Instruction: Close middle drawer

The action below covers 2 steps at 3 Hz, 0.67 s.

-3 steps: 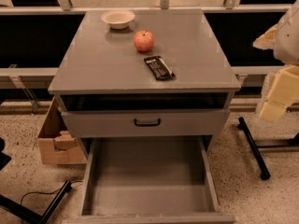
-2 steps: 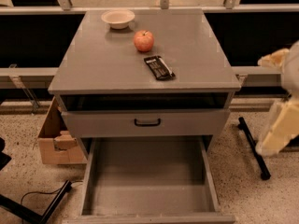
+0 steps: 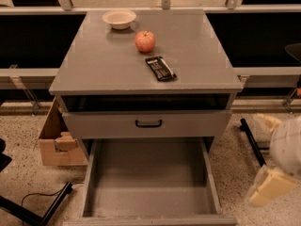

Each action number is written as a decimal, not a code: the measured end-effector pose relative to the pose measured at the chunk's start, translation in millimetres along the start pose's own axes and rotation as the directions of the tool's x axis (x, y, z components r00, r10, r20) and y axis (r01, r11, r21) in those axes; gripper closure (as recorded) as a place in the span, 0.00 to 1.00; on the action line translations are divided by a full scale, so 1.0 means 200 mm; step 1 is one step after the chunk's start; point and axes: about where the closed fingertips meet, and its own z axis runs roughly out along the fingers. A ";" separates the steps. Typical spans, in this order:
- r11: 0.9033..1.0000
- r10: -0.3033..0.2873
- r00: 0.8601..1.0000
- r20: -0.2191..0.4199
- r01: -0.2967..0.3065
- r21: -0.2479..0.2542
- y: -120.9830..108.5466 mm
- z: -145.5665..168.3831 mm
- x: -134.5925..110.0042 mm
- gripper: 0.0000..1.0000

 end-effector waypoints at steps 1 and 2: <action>0.996 0.085 0.996 -0.020 -0.086 -0.033 0.25 0.39 0.25 0.00; 0.996 0.085 0.996 -0.020 -0.086 -0.033 0.25 0.39 0.25 0.00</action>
Offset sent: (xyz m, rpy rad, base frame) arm -0.0171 -0.0098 -0.0789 0.0251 0.0457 -0.0565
